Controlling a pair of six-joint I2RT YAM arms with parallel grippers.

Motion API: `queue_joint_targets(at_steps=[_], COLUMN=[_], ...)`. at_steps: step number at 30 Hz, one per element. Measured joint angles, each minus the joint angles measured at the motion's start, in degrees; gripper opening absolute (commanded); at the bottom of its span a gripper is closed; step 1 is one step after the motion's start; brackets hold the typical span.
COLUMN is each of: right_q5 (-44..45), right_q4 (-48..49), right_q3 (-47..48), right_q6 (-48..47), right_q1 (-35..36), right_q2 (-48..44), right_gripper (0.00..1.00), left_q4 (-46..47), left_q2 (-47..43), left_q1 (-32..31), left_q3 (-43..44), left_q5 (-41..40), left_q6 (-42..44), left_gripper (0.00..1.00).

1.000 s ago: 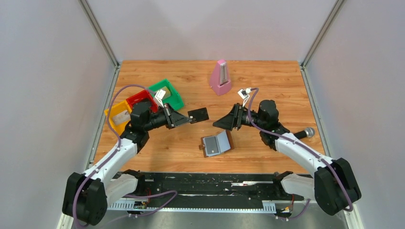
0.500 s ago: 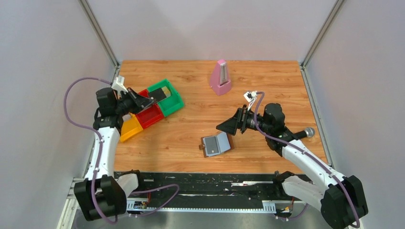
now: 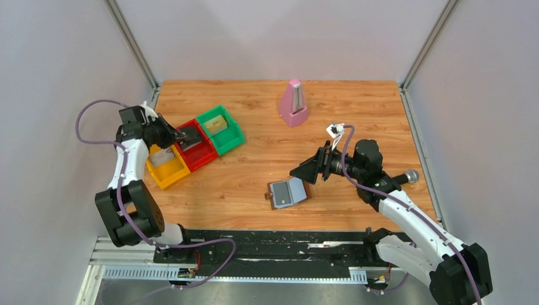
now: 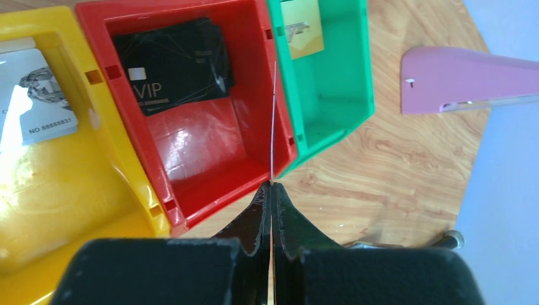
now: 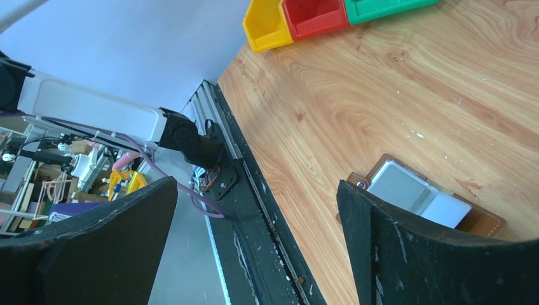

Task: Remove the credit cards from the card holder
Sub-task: Place the credit card in the storage box.

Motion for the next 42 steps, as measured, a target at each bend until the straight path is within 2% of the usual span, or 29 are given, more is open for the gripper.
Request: queue_joint_targets(at_steps=[14, 26, 34, 39, 42], right_q5=[0.13, 0.70, 0.70, 1.05, 1.14], right_q4=[-2.12, -2.21, -2.21, -2.19, -2.19], right_q3=[0.00, 0.00, 0.00, 0.00, 0.00], right_q6=[-1.42, -1.92, -1.92, -1.95, -1.95], right_q1=[0.00, 0.00, 0.00, 0.00, 0.00], right_q2=[-1.90, -2.54, -2.54, -2.54, -2.54], right_gripper=[1.00, 1.00, 1.00, 1.00, 1.00], left_q4=[-0.31, 0.31, 0.28, 0.20, -0.42], left_q2=[13.68, 17.00, 18.36, 19.50, 19.78], left_q1=[0.02, 0.02, 0.02, 0.02, 0.02], left_q3=[5.29, 6.60, 8.26, 9.31, 9.49], left_q5=[-2.43, -2.99, -3.52, -4.13, -5.20], left_q6=[-0.17, -0.17, -0.02, 0.22, 0.44], left_gripper=[0.00, 0.00, 0.06, 0.19, 0.23])
